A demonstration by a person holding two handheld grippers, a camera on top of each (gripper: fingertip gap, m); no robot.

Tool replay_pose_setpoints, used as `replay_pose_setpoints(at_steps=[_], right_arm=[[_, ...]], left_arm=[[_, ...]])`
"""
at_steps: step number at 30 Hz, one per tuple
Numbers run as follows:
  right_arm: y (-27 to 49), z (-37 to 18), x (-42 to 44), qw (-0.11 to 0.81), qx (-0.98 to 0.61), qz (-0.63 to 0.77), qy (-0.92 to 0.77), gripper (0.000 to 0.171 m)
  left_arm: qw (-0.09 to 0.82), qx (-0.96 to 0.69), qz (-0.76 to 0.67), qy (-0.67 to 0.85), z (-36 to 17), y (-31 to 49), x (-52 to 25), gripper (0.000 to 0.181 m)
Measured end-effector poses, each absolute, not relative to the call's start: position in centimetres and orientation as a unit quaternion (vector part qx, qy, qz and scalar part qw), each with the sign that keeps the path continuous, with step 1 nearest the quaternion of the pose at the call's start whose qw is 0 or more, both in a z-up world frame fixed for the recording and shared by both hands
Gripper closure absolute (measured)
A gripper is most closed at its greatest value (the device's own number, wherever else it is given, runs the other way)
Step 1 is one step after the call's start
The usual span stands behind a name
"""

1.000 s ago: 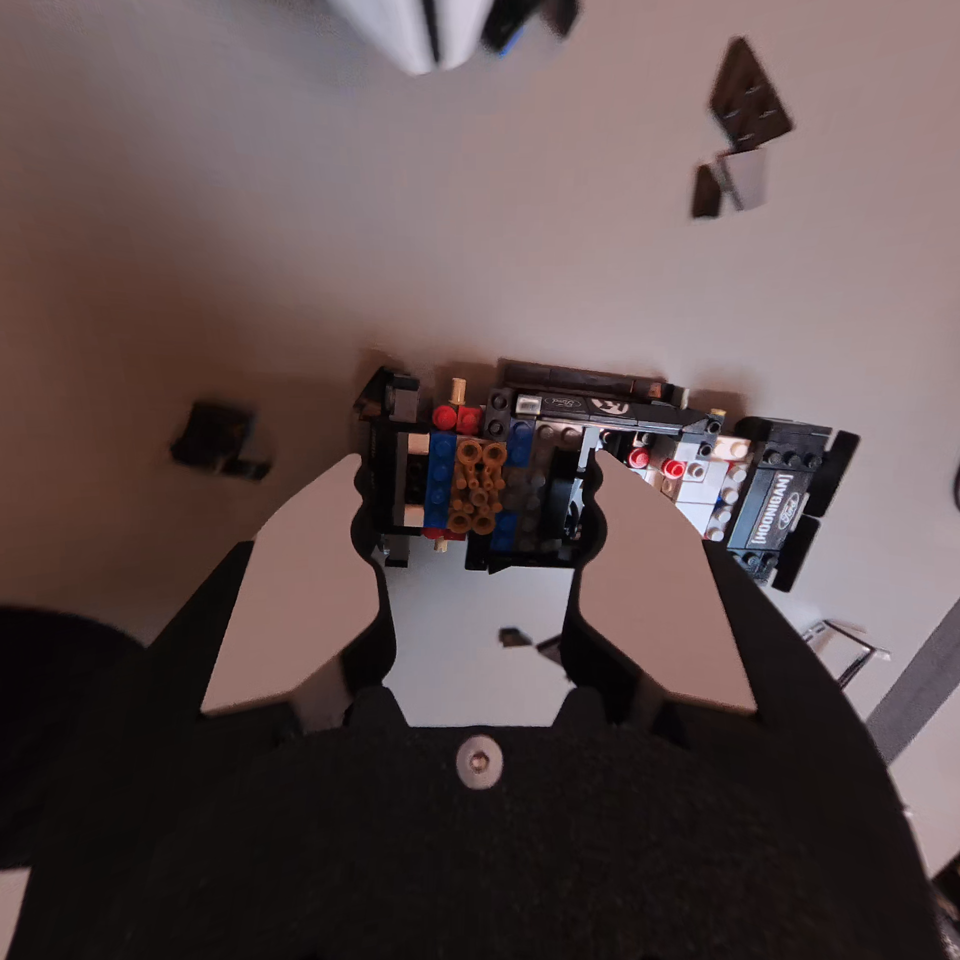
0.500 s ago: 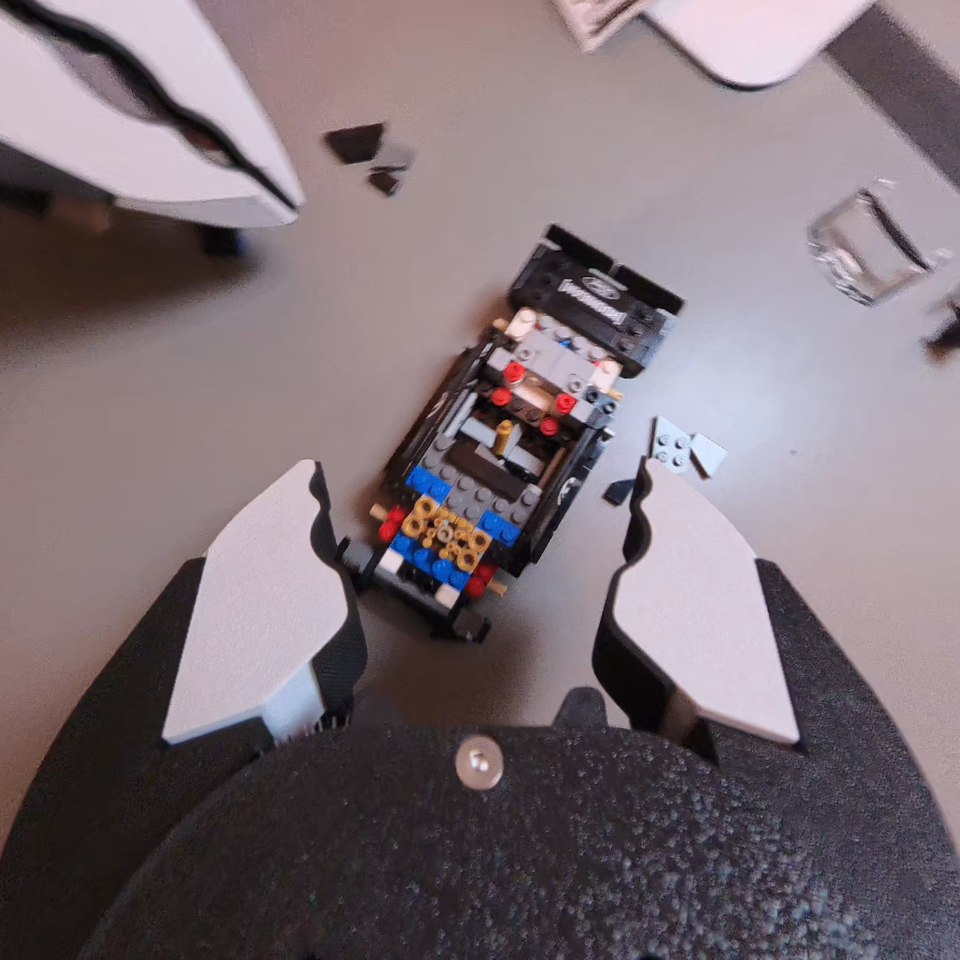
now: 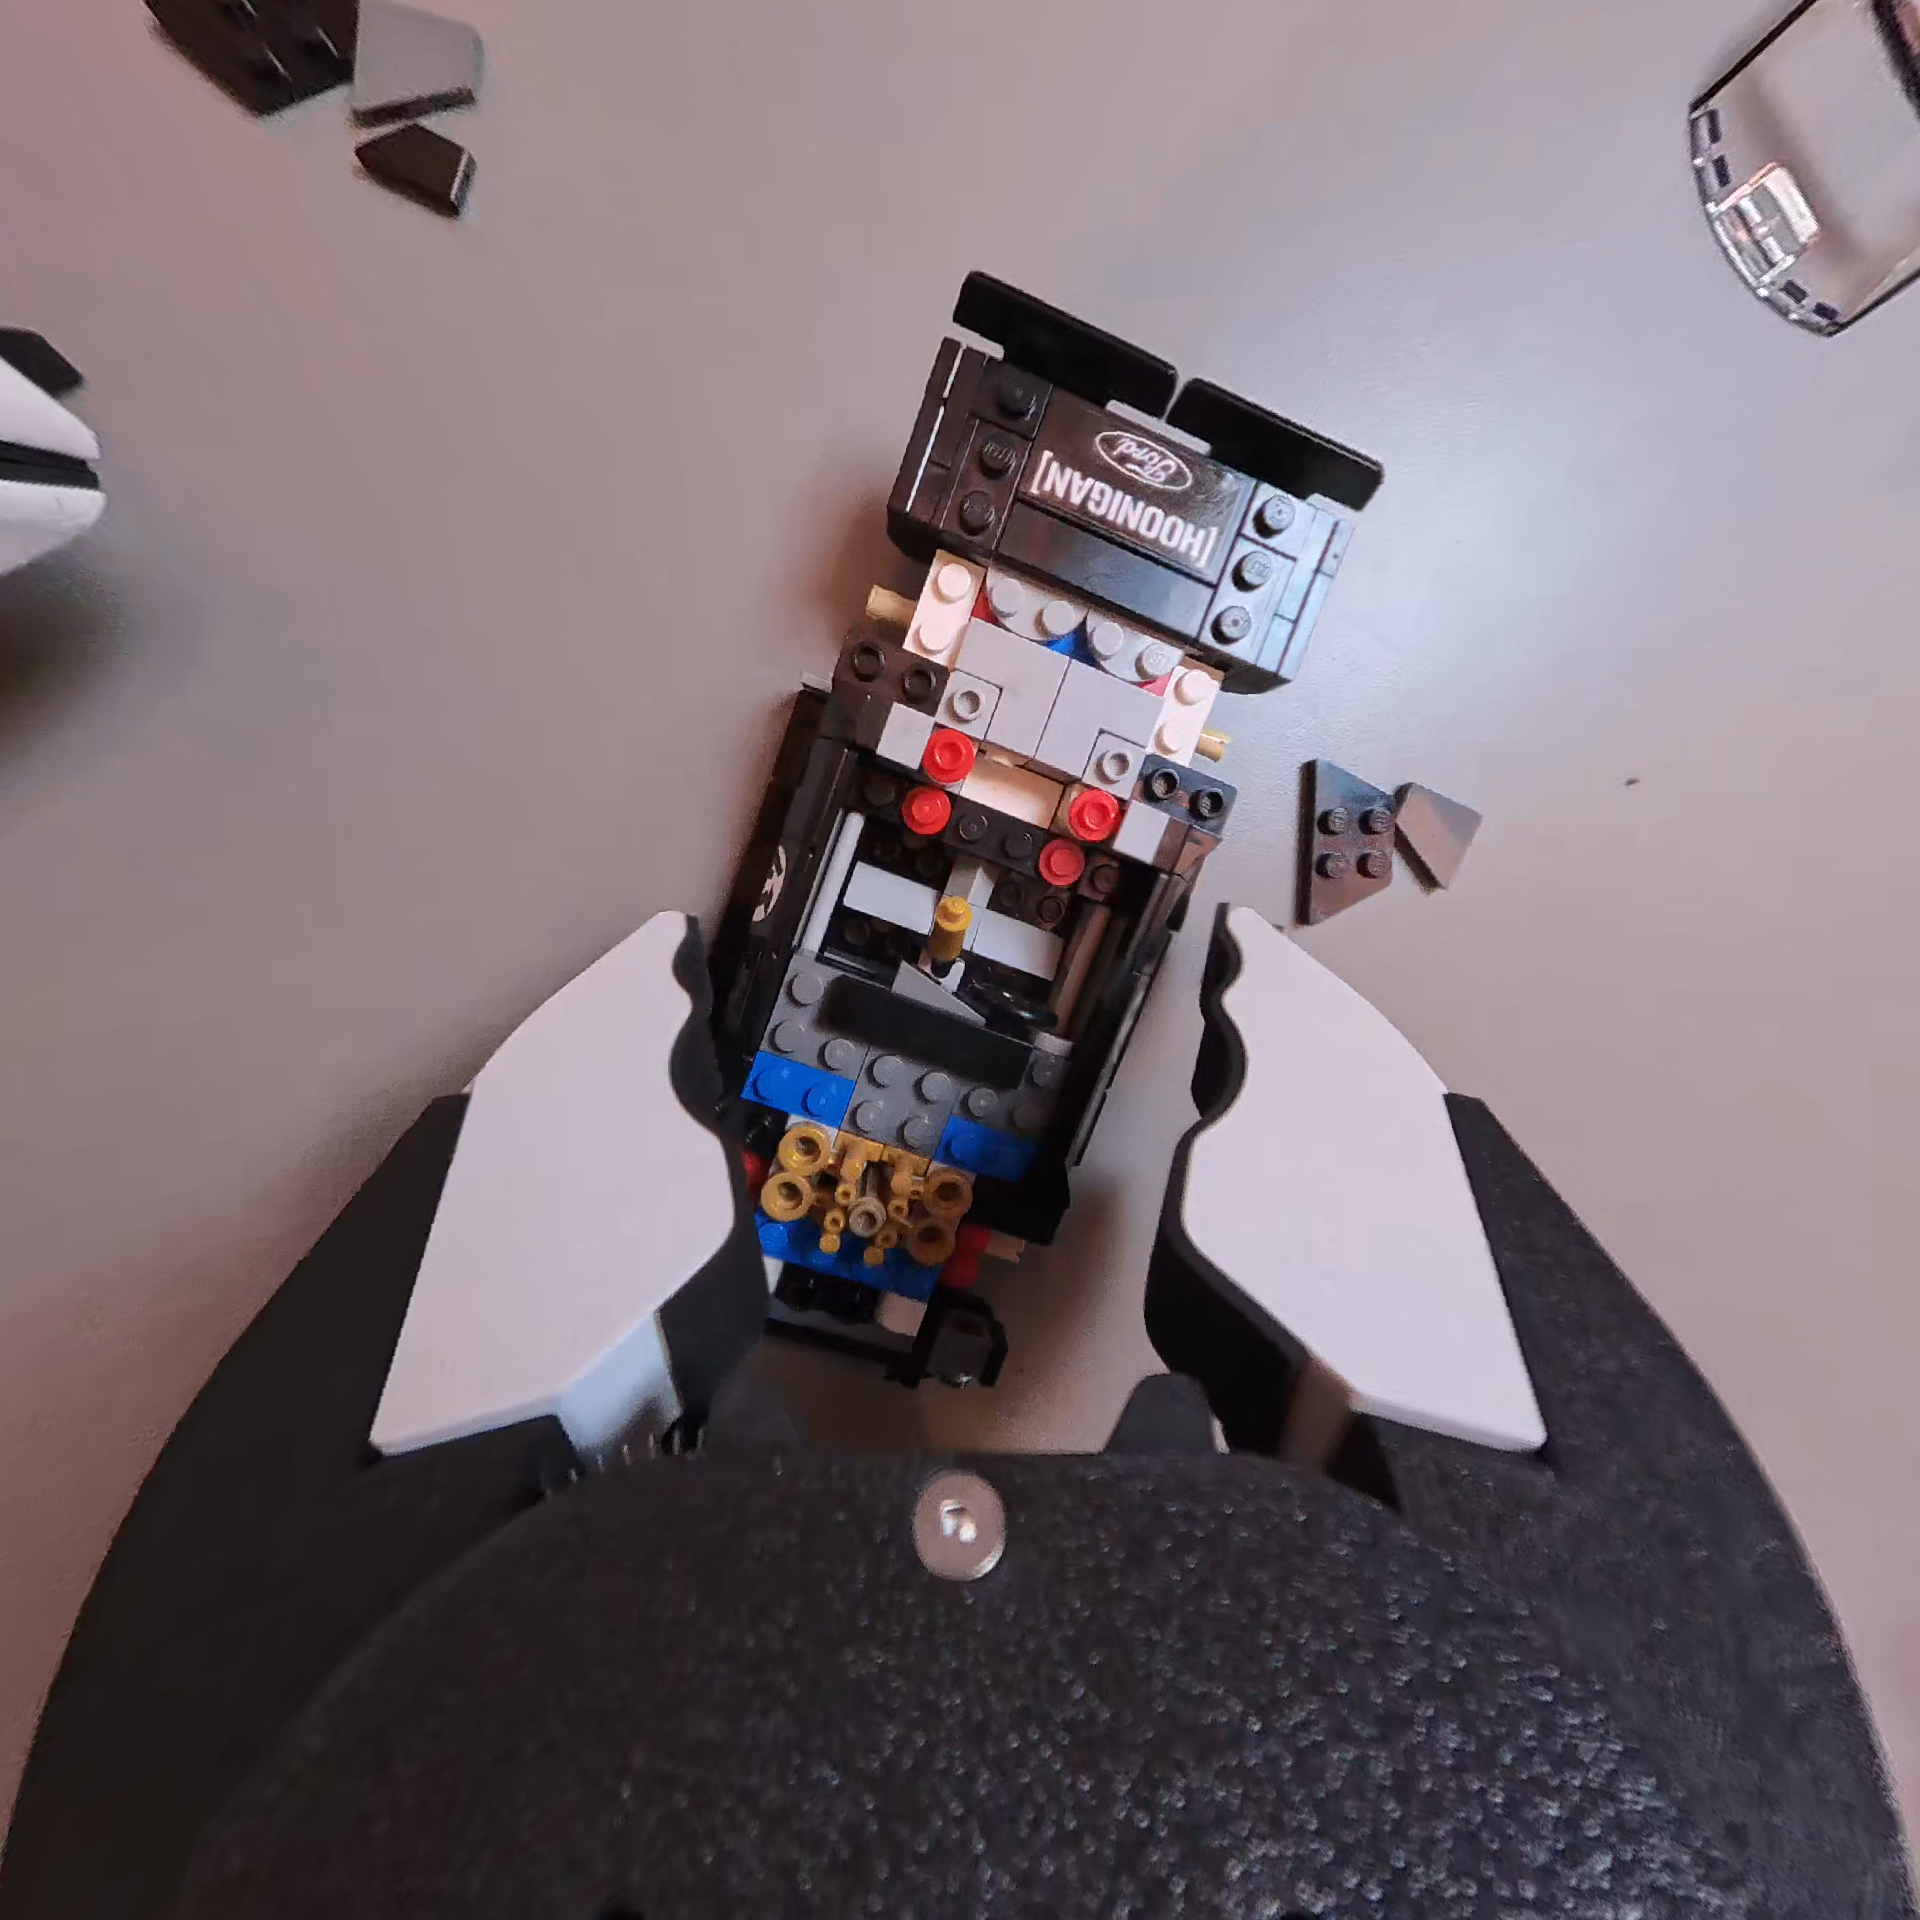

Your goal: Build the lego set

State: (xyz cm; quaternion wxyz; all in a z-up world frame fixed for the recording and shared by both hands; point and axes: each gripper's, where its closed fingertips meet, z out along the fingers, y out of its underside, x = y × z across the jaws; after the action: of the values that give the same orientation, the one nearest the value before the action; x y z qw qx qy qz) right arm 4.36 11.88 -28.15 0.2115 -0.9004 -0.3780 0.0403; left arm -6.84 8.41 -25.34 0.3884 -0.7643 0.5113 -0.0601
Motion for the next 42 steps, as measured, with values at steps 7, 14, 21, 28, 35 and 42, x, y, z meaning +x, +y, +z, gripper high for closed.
replay_pose_setpoints(at_steps=[7,14,21,28,35,42], right_arm=[[11.8,-27.9,4.3,0.193,-0.898,0.073,-0.389,0.093],[11.8,-27.7,4.6,0.179,-0.892,0.098,-0.404,0.096],[11.2,-27.3,4.1,0.144,-0.886,0.156,-0.412,0.098],[9.4,-25.4,2.2,0.103,-0.869,0.302,-0.378,0.099],[7.1,-22.7,-0.7,0.094,-0.831,0.447,-0.319,0.108],[5.8,-23.8,-0.8,0.142,-0.834,0.388,-0.365,0.122]], left_arm=[[0.379,-0.769,-0.049,0.512,-25.9,8.6,-7.2,0.181],[0.375,-0.777,-0.044,0.503,-26.2,9.0,-7.7,0.181],[0.360,-0.784,-0.006,0.506,-27.0,9.4,-8.4,0.181],[0.342,-0.795,0.013,0.501,-27.5,9.4,-8.7,0.181],[0.324,-0.808,-0.015,0.492,-28.2,9.0,-8.5,0.181],[0.326,-0.808,-0.018,0.490,-28.2,8.8,-8.2,0.181]])
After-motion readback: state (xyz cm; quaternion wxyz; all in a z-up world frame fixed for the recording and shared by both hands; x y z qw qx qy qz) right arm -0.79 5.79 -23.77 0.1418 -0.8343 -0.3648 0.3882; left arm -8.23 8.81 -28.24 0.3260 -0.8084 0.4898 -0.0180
